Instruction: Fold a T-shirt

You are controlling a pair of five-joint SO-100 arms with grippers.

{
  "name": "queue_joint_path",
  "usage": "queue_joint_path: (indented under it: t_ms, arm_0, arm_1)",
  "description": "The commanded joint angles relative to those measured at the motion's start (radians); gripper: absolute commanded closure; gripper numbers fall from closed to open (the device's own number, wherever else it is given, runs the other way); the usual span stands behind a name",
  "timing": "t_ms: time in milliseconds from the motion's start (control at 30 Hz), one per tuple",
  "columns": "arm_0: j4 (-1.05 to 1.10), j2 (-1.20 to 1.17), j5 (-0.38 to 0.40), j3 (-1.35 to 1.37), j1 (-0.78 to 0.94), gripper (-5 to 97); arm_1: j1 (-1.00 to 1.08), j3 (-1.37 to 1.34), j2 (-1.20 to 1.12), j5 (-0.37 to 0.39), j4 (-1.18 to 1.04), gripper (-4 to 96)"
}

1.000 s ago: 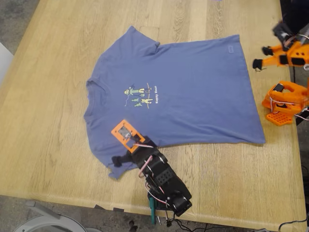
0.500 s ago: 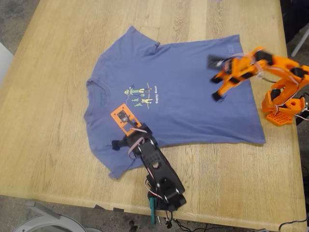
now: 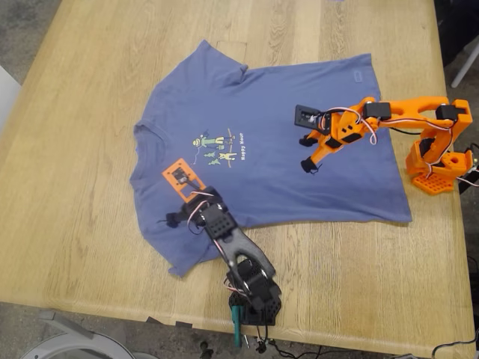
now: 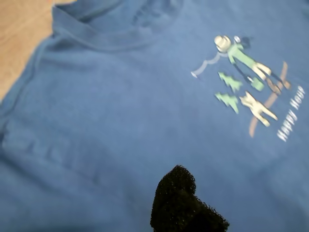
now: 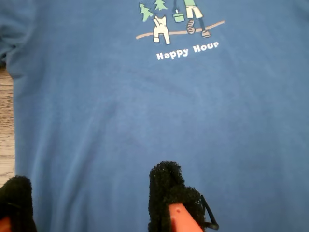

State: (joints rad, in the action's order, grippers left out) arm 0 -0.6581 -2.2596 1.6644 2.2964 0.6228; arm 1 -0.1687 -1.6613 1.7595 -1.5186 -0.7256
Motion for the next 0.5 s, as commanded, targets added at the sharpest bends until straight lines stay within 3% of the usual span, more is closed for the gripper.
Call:
queue_joint_path:
  t_ms: [0, 267, 467]
  arm_0:
    - [0.201, 0.106, -0.012, -0.049, 0.018, 38]
    - [0.449, 0.454, -0.032, -0.267, 0.074, 38]
    - [0.479, 0.696, -0.040, -0.560, 0.106, 38]
  arm_1:
    - [-0.026, 0.005, -0.008, 0.011, 0.046, 56.7]
    - [-0.064, 0.020, -0.071, 0.018, 0.095, 57.4]
    - [-0.081, 0.018, -0.072, 0.037, 0.092, 57.9]
